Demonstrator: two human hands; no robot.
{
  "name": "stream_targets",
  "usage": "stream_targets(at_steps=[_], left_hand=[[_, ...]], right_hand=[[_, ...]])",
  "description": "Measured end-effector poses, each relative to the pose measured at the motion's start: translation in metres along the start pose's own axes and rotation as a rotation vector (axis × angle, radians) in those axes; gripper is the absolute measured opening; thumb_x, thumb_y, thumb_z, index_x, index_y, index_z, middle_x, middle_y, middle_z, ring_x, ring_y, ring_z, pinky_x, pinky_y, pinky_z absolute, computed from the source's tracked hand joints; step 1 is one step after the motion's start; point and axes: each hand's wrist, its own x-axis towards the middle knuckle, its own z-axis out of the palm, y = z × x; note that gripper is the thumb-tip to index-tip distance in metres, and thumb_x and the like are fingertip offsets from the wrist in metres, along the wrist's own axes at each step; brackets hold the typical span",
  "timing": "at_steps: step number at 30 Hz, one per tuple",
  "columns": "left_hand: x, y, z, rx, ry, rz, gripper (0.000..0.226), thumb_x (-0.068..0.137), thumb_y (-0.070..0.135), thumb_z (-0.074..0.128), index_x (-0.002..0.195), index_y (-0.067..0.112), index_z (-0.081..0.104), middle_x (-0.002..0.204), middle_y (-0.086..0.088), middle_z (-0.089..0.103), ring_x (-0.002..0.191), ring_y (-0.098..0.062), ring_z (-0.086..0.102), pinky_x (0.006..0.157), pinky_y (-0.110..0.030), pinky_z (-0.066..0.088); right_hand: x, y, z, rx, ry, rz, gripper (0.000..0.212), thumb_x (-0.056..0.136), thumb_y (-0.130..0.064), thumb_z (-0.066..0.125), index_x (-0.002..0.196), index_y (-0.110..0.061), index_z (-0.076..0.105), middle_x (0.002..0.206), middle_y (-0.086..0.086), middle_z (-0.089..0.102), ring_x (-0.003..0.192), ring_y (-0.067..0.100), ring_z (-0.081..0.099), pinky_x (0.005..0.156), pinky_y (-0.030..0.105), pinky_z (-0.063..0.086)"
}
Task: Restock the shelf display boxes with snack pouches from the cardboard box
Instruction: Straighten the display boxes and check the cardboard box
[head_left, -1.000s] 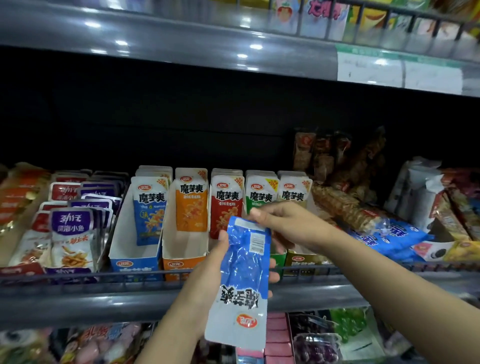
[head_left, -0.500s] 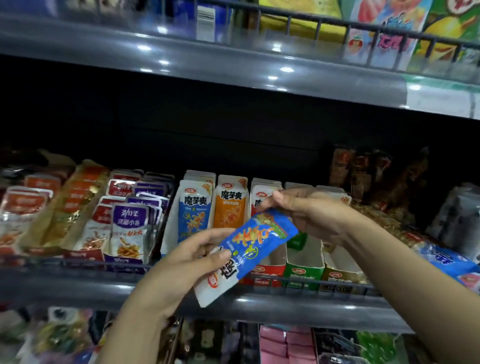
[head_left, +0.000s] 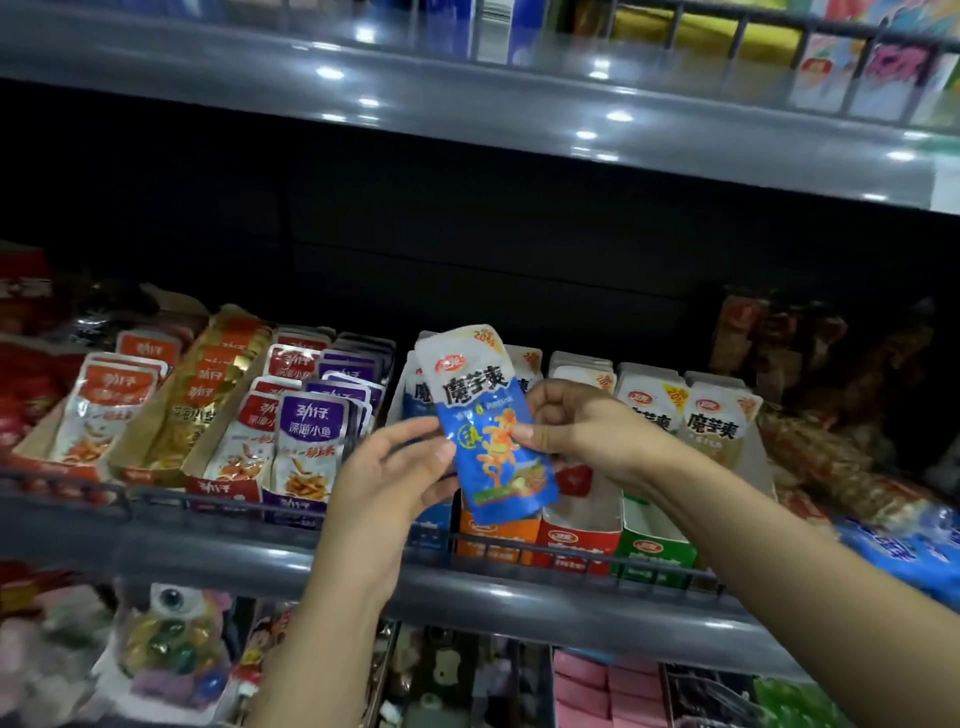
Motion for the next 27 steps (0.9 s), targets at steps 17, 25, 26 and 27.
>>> stream_targets(at_steps=[17, 25, 26, 27], left_hand=[[0.018, -0.042, -0.039, 1.034, 0.203, 0.441, 0.023, 0.087, 0.037, 0.058, 0.096, 0.021, 0.071, 0.122, 0.002, 0.053, 0.118, -0.018, 0.046, 0.096, -0.038, 0.043], [0.017, -0.053, -0.035, 1.026, 0.203, 0.403, 0.036, 0.084, 0.042, 0.065, 0.117, 0.03, 0.057, 0.134, 0.006, 0.037, 0.119, -0.01, 0.02, 0.099, -0.032, 0.03], [0.017, -0.053, -0.035, 1.027, 0.207, 0.396, 0.041, 0.085, 0.042, 0.063, 0.123, 0.03, 0.052, 0.134, 0.005, 0.035, 0.12, -0.011, 0.019, 0.099, -0.03, 0.025], [0.018, -0.053, -0.034, 1.033, 0.207, 0.398, 0.046, 0.086, 0.043, 0.061, 0.127, 0.029, 0.048, 0.134, 0.004, 0.034, 0.121, -0.011, 0.021, 0.099, -0.028, 0.02]], right_hand=[[0.105, -0.025, 0.029, -0.108, 0.515, -0.19, 0.039, 0.085, -0.008, 0.066, 0.12, -0.005, 0.051, 0.115, 0.01, 0.064, 0.108, 0.023, 0.061, 0.087, 0.031, 0.048], [0.11, 0.002, 0.041, -0.585, 0.441, -0.138, 0.048, 0.082, -0.024, 0.072, 0.124, -0.011, 0.054, 0.11, 0.007, 0.063, 0.106, 0.023, 0.058, 0.083, 0.033, 0.049], [0.109, 0.007, 0.041, -0.634, 0.458, -0.151, 0.046, 0.081, -0.026, 0.073, 0.122, -0.012, 0.055, 0.113, 0.008, 0.062, 0.11, 0.023, 0.055, 0.085, 0.036, 0.048], [0.109, 0.011, 0.04, -0.682, 0.484, -0.161, 0.045, 0.079, -0.028, 0.074, 0.118, -0.014, 0.056, 0.115, 0.008, 0.06, 0.112, 0.024, 0.052, 0.084, 0.035, 0.047]])
